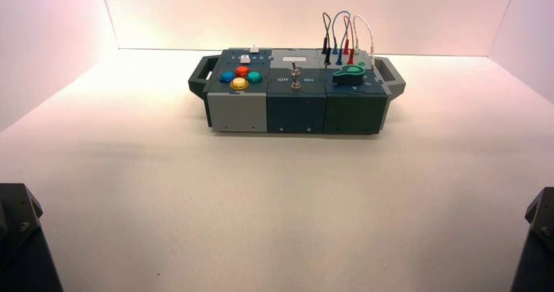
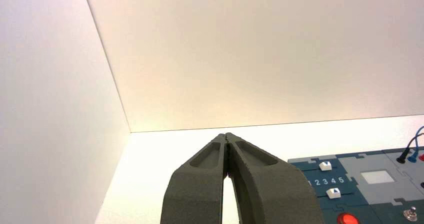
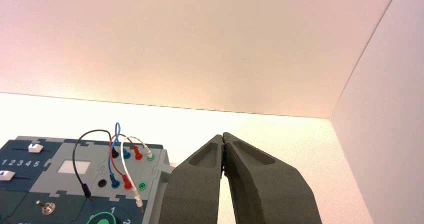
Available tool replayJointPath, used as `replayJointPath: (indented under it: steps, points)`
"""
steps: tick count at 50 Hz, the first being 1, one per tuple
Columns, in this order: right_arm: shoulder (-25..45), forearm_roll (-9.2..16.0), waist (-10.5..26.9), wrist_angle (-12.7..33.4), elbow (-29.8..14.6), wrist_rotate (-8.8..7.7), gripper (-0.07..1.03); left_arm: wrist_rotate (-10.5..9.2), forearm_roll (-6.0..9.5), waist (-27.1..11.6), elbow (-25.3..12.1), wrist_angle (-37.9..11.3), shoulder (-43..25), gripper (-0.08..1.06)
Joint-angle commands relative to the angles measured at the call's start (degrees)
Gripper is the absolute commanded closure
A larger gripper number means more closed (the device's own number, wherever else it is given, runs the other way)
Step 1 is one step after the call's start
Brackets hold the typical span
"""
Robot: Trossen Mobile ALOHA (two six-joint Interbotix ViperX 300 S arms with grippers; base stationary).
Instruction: Flip the top switch on with the right gripper.
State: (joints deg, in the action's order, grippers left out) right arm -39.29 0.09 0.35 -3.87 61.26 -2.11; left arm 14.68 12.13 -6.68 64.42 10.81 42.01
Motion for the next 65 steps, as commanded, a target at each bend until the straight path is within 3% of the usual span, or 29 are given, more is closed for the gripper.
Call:
replayJointPath:
  steps: [1,30,41,45,51,65]
  points:
    - [-0.4,0.0,0.1,-0.3,-2.0,0.0,0.98,0.26,-0.09,0.4,-1.5,0.4,0.1,1.01]
    - [-0.5,0.0,0.3,1.4,-2.1,0.0,0.98,0.26,-0.09,0.4,-1.5,-0.5,0.3,1.01]
    - [-1.2,0.3,4.5,11.8,-5.5,0.09,0.98,-0.53,0.53,0.4,-3.9,-9.3,0.6,1.01]
    - [-1.1,0.6,9.5,19.8,-9.3,0.09,0.98,-2.02,1.32,0.4,-6.2,-15.3,-0.1,1.01]
    - [-0.2,1.1,13.8,27.5,-13.5,0.18,0.98,-2.99,1.49,0.4,-9.2,-20.8,-1.3,1.01]
    - [4.4,8.1,18.6,40.4,-23.2,0.35,0.98,-3.08,1.76,-0.9,-16.3,-37.2,-7.1,1.01]
